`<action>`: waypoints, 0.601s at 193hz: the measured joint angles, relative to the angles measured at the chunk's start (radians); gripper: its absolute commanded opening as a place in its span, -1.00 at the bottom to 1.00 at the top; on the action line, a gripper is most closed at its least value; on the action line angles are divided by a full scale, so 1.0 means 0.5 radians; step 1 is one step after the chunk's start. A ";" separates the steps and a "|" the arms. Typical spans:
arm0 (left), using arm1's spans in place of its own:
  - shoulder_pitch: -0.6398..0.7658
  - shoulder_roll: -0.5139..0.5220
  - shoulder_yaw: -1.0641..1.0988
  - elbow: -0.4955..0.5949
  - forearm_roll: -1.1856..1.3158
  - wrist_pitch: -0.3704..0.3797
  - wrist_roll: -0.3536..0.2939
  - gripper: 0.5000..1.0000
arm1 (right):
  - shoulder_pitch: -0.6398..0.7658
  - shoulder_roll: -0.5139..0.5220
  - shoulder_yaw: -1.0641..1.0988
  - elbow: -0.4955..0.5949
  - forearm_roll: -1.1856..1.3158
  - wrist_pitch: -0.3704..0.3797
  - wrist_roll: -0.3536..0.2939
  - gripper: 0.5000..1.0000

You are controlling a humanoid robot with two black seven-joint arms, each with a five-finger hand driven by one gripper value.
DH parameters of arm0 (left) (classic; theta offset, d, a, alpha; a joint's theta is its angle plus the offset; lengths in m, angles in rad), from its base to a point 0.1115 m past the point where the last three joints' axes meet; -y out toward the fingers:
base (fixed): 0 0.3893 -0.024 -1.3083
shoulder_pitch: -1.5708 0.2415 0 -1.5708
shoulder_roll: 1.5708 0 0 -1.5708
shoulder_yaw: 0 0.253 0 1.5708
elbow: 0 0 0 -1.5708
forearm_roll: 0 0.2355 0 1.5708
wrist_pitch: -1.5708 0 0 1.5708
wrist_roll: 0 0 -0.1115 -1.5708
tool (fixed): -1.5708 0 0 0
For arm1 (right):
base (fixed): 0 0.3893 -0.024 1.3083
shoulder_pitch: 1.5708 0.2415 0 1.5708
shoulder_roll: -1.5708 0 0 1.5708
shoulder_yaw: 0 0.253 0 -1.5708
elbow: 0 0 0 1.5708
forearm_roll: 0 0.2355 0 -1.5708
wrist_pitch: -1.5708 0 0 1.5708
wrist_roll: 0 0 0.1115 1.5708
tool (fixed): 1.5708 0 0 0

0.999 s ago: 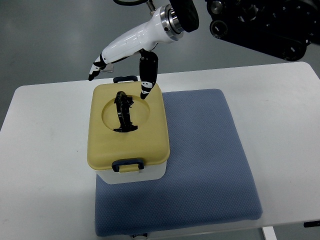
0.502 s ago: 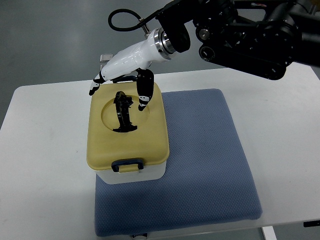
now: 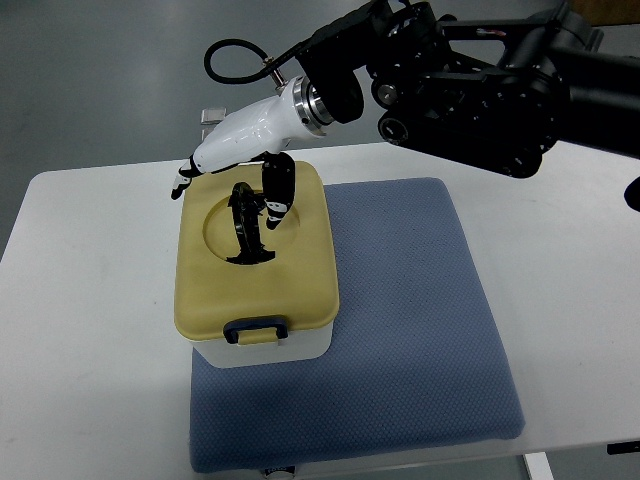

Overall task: Open white storage box with right hand
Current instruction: 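Lower the right hand and hook fingers under the black lid handle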

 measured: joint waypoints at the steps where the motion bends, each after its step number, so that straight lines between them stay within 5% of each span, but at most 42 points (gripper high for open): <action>1: 0.000 0.000 0.000 0.000 0.000 0.000 0.000 1.00 | 0.000 0.000 -0.002 -0.001 -0.001 -0.003 0.000 0.78; 62: 0.000 0.000 -0.003 0.003 0.000 0.000 0.000 1.00 | -0.013 0.005 -0.076 -0.032 -0.019 -0.116 0.000 0.70; 77: 0.000 0.000 -0.003 0.003 0.000 0.000 0.000 1.00 | -0.014 0.005 -0.079 -0.033 -0.019 -0.145 0.000 0.36; 92: 0.000 0.000 -0.001 0.003 0.000 0.000 0.000 1.00 | -0.015 0.005 -0.090 -0.033 -0.019 -0.164 0.000 -0.23; 116: 0.000 0.000 0.000 0.003 0.000 0.000 0.000 1.00 | -0.015 0.004 -0.103 -0.033 -0.019 -0.177 0.001 -0.77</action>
